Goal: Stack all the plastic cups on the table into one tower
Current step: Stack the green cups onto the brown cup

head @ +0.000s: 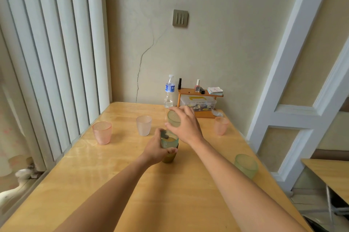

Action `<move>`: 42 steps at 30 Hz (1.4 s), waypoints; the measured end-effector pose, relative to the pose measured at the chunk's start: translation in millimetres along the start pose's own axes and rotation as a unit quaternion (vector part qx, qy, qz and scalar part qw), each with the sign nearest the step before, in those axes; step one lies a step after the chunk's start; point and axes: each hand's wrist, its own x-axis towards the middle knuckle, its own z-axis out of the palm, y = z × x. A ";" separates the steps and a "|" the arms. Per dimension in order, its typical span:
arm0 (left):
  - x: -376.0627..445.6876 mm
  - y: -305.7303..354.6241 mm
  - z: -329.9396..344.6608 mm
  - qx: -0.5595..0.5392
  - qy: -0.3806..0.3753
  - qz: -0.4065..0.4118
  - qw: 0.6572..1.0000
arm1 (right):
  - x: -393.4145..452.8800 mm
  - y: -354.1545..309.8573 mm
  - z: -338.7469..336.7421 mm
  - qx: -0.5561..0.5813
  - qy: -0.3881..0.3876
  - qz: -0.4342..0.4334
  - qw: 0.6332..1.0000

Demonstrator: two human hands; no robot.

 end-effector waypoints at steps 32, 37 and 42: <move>-9.6 -14.3 24.9 -0.125 0.091 0.077 0.985 | -136.2 105.1 -67.0 -0.213 0.095 0.278 0.932; -10.9 -19.1 26.0 -0.111 0.107 0.090 0.984 | -156.4 127.6 -70.3 -0.191 0.012 0.297 0.936; -13.2 -20.4 28.4 -0.112 0.112 0.092 0.983 | -135.6 111.2 -73.2 -0.079 0.003 0.271 0.959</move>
